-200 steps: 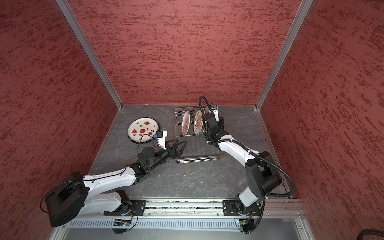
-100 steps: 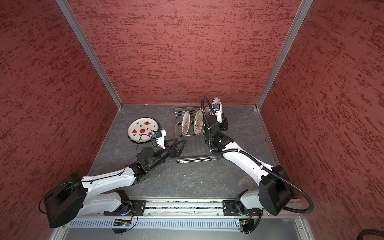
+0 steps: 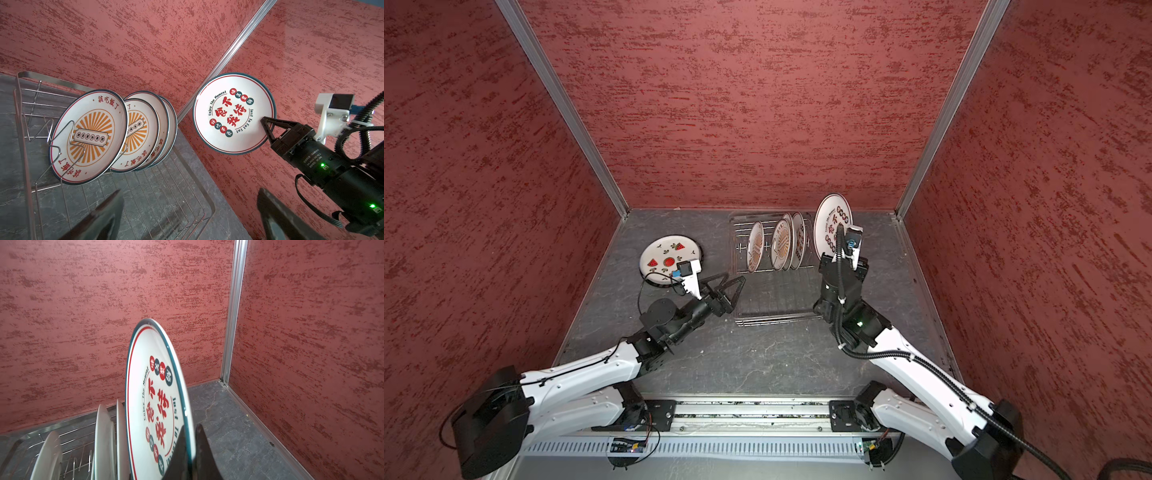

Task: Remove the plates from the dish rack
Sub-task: 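Lift the red-and-green text plate out of the rack with the right gripper, then grasp the text plate rim with the left gripper beside the right gripper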

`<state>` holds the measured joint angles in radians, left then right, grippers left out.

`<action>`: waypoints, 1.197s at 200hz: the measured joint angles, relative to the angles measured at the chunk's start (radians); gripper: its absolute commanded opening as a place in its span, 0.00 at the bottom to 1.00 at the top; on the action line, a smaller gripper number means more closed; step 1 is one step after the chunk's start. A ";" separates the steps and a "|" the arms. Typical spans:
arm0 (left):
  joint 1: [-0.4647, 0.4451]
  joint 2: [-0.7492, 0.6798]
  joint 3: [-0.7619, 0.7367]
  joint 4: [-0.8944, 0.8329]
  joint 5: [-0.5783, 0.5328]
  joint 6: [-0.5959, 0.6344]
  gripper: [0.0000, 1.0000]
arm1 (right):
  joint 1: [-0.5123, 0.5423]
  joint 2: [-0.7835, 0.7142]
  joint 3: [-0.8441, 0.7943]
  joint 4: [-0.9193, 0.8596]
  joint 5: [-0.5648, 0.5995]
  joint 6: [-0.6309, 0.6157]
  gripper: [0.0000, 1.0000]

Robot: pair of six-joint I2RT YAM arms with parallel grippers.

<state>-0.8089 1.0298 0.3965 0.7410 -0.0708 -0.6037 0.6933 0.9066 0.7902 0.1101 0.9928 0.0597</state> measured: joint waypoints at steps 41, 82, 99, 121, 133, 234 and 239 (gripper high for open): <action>0.022 -0.088 -0.042 -0.003 0.068 0.014 0.99 | 0.000 -0.193 -0.091 -0.013 -0.254 0.100 0.00; 0.064 -0.131 -0.051 -0.008 0.177 0.008 1.00 | -0.008 -0.231 -0.128 0.000 -0.564 0.200 0.00; 0.069 -0.139 -0.056 -0.011 0.195 0.006 0.99 | -0.013 -0.215 -0.151 0.023 -0.687 0.242 0.00; 0.069 -0.151 -0.072 -0.008 0.215 0.006 0.99 | -0.034 -0.209 -0.231 0.116 -0.866 0.319 0.00; 0.069 -0.153 -0.082 -0.003 0.231 0.006 0.99 | -0.044 -0.201 -0.266 0.161 -0.939 0.354 0.00; 0.066 -0.095 -0.086 0.013 0.256 -0.036 0.34 | -0.074 -0.105 -0.336 0.423 -1.184 0.489 0.00; 0.066 -0.095 -0.085 0.016 0.256 -0.039 0.30 | -0.075 -0.103 -0.338 0.425 -1.188 0.490 0.00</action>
<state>-0.7429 0.9348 0.3115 0.7570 0.1852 -0.6422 0.6186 0.8036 0.4522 0.5350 -0.1951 0.5495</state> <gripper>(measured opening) 0.370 0.082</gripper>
